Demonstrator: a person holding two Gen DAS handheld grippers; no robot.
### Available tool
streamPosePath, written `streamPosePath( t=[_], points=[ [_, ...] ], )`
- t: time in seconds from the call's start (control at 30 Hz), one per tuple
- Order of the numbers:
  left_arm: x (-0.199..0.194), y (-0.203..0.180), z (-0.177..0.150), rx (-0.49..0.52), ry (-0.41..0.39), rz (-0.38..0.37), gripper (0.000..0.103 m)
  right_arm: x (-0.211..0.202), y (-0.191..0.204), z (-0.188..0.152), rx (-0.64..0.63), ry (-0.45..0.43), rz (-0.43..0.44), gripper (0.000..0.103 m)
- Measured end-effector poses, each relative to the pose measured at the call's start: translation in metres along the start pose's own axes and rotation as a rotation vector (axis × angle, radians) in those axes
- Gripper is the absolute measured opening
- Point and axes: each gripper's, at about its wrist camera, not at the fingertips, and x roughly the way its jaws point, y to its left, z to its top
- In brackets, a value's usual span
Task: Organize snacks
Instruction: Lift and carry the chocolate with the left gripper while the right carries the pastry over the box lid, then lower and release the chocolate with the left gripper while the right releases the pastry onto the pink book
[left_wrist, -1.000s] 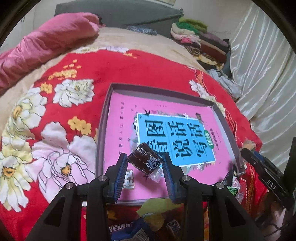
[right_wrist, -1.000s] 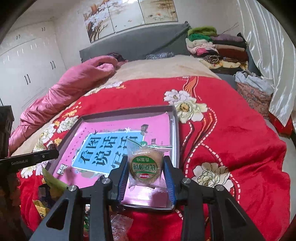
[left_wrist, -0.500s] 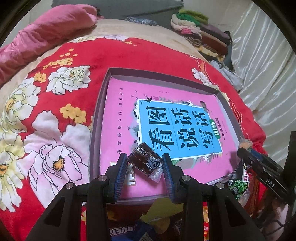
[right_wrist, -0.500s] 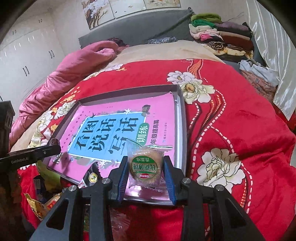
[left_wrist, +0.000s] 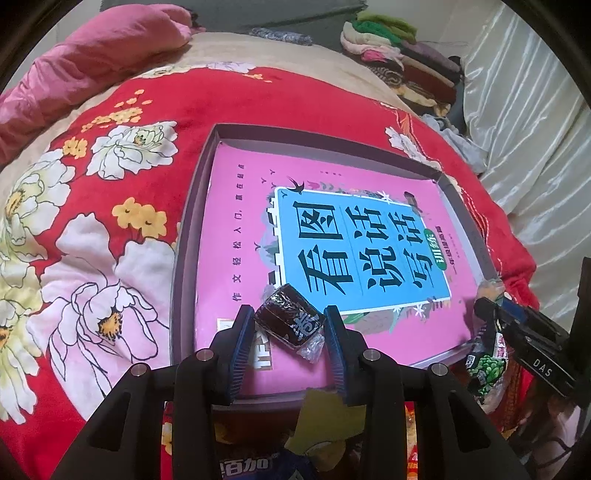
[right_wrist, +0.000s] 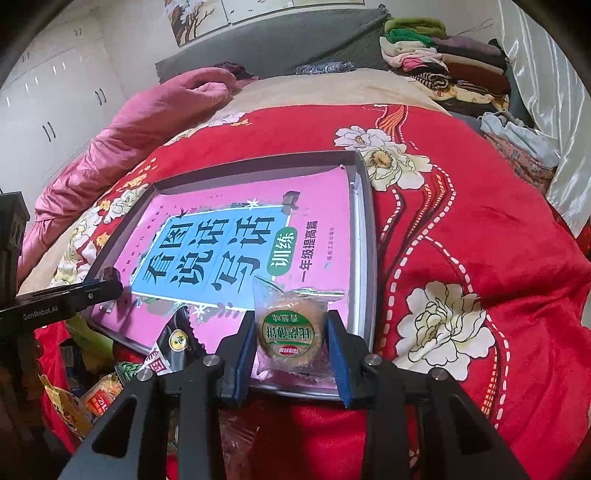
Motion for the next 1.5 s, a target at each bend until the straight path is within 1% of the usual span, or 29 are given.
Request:
streamPosePath(
  t=[0.57, 0.8, 1.03, 1.3, 1.4, 1.5],
  points=[
    [0.006, -0.001, -0.001, 0.008, 0.015, 0.003, 0.040, 0.000, -0.002, 0.000, 0.009, 0.000, 0.010, 0.038],
    [0.005, 0.002, -0.002, -0.008, 0.019, -0.006, 0.040, -0.002, -0.003, 0.001, 0.016, -0.005, 0.016, 0.038],
    [-0.003, 0.005, -0.001, -0.024, 0.001, -0.028, 0.047, -0.006, -0.004, 0.002, 0.024, -0.018, 0.023, 0.040],
    [-0.015, 0.002, -0.002, -0.018, -0.035, -0.029, 0.052, -0.012, -0.006, 0.004, 0.032, -0.048, 0.028, 0.046],
    [-0.021, 0.001, -0.002, -0.010, -0.056, -0.023, 0.066, -0.015, -0.006, 0.006, 0.037, -0.063, 0.030, 0.048],
    [-0.027, -0.001, -0.003, -0.008, -0.077, -0.027, 0.066, -0.019, -0.006, 0.007, 0.036, -0.084, 0.032, 0.050]
  ],
)
